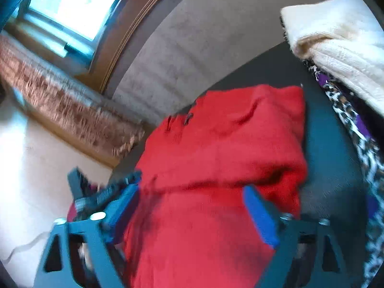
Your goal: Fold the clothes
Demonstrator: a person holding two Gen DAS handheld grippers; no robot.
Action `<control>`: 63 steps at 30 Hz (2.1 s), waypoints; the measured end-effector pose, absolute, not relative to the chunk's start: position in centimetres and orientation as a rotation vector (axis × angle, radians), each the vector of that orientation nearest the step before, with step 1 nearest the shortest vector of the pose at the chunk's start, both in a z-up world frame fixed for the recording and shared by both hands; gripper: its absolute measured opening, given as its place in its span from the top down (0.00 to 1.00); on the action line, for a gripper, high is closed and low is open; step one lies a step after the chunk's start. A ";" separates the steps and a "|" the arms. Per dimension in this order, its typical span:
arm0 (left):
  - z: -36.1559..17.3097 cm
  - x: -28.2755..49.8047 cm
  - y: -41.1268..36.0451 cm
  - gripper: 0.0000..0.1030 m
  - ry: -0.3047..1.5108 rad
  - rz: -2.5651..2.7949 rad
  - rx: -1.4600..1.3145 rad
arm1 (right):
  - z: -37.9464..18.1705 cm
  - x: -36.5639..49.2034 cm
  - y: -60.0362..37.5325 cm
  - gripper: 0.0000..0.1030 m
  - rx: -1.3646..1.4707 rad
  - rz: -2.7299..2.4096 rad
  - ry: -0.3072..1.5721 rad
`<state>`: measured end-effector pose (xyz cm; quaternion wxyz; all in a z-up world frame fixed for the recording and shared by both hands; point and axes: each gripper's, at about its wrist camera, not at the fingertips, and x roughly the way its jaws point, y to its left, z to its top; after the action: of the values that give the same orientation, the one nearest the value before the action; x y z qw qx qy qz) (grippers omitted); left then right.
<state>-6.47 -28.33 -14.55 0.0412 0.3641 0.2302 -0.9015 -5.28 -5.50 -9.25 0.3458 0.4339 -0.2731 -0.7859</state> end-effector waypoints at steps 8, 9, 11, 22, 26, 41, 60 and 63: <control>-17.1 -6.8 -28.5 0.66 0.684 -2.766 1.130 | -11.7 -6.4 -1.2 0.02 1.010 -2.254 -1.090; -17.1 -6.7 -28.6 0.67 0.687 -2.768 1.123 | -12.0 -5.9 -0.6 0.13 1.013 -2.245 -1.098; -17.1 -6.6 -28.6 0.67 0.671 -2.767 1.125 | -12.8 -4.8 0.7 0.26 1.019 -2.224 -1.109; -17.6 -6.5 -29.9 0.67 0.807 -2.790 1.099 | -6.0 -3.7 0.1 0.22 1.050 -2.379 -0.497; -17.6 -6.4 -30.0 0.67 0.830 -2.793 1.093 | -4.7 -7.2 -4.2 0.22 1.047 -2.217 -0.391; -17.6 -6.1 -29.9 0.67 0.854 -2.775 1.077 | -11.5 -12.1 -7.6 0.32 1.190 -2.496 0.076; -10.9 14.5 -37.1 0.48 0.725 -2.553 0.842 | -11.8 -3.1 -17.9 0.00 1.140 -2.295 0.318; -11.5 20.8 -40.0 0.45 0.692 -2.425 0.812 | -12.1 -3.2 -18.4 0.00 1.137 -2.299 0.347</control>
<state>20.82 -40.02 -11.52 0.2439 0.2973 0.2534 -0.8877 -3.23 -18.36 -12.11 0.2732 0.4225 0.1289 -0.8545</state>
